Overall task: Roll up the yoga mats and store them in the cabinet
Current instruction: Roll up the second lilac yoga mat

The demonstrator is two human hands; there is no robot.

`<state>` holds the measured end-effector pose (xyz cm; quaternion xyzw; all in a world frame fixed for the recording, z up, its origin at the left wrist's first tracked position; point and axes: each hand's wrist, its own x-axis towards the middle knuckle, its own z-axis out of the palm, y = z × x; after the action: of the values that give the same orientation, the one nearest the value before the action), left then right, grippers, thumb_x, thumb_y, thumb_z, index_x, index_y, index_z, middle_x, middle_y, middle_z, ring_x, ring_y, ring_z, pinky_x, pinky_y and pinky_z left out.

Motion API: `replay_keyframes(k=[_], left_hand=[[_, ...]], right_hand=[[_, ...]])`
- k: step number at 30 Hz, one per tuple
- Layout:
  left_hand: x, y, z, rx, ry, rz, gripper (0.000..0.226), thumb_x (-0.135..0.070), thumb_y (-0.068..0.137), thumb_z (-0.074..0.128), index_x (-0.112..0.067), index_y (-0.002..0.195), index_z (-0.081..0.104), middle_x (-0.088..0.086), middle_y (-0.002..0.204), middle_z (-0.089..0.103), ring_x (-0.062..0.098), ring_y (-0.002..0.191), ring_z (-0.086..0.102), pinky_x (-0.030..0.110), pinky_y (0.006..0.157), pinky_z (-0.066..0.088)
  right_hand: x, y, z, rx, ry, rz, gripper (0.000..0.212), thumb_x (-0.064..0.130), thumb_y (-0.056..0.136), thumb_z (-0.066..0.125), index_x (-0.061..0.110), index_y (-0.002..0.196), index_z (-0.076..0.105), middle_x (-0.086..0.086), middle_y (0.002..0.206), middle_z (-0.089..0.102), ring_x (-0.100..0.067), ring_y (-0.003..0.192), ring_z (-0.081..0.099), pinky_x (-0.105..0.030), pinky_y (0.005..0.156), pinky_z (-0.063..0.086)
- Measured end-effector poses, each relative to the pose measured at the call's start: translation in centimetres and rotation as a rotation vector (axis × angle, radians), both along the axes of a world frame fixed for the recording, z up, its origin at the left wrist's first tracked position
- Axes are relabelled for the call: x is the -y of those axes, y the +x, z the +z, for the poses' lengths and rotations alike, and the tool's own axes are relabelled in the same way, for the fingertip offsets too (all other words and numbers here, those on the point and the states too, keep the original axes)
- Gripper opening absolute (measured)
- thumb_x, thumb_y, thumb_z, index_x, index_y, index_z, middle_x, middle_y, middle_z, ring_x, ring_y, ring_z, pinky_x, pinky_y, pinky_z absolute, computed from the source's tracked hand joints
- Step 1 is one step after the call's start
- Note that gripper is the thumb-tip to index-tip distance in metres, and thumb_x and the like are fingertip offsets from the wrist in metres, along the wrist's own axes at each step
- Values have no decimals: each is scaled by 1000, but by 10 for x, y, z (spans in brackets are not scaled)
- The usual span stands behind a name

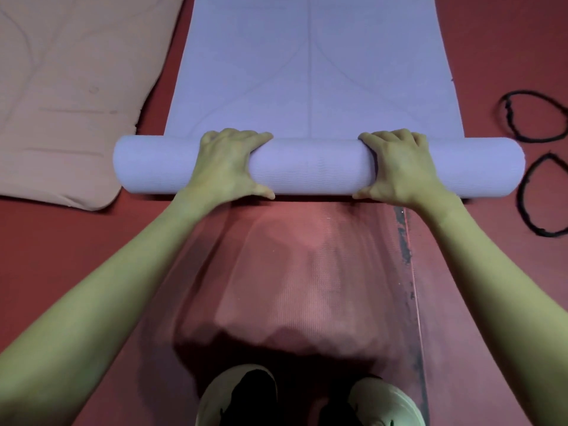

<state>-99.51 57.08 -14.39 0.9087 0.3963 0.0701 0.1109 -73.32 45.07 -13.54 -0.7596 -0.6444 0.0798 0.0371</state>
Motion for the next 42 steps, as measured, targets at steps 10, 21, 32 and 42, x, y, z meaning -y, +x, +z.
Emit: replay_keyframes(k=[10, 21, 32, 42], left_hand=[[83, -48, -10, 18, -30, -16, 103, -78, 44, 62, -28, 134, 54, -5, 130, 59, 22, 119, 55, 49, 103, 34], [94, -42, -25, -4, 179, 48, 58, -55, 99, 26, -24, 146, 40, -1, 147, 45, 21, 140, 34, 51, 116, 16], [59, -16, -25, -113, 172, 123, 65, -52, 98, 13, -16, 144, 41, 4, 147, 45, 26, 141, 32, 56, 115, 9], [66, -11, -33, -88, 218, 110, 56, -46, 101, 20, -19, 148, 35, 1, 151, 40, 21, 141, 31, 51, 117, 13]], right_hand=[[85, -34, 2, -67, -61, 36, 94, 52, 43, 86, 20, 126, 57, 1, 120, 63, -33, 111, 52, -45, 96, 32], [57, -15, 2, -225, -166, 8, 99, 48, 54, 87, 26, 141, 45, -1, 137, 53, -25, 129, 43, -40, 110, 22], [61, -34, -45, 58, 313, -93, 56, 47, 102, 24, 15, 143, 45, -12, 139, 51, -34, 130, 42, -47, 113, 19], [29, -27, -46, 93, 326, -142, 57, 44, 100, 25, 10, 134, 55, -13, 132, 57, -35, 123, 49, -50, 110, 24]])
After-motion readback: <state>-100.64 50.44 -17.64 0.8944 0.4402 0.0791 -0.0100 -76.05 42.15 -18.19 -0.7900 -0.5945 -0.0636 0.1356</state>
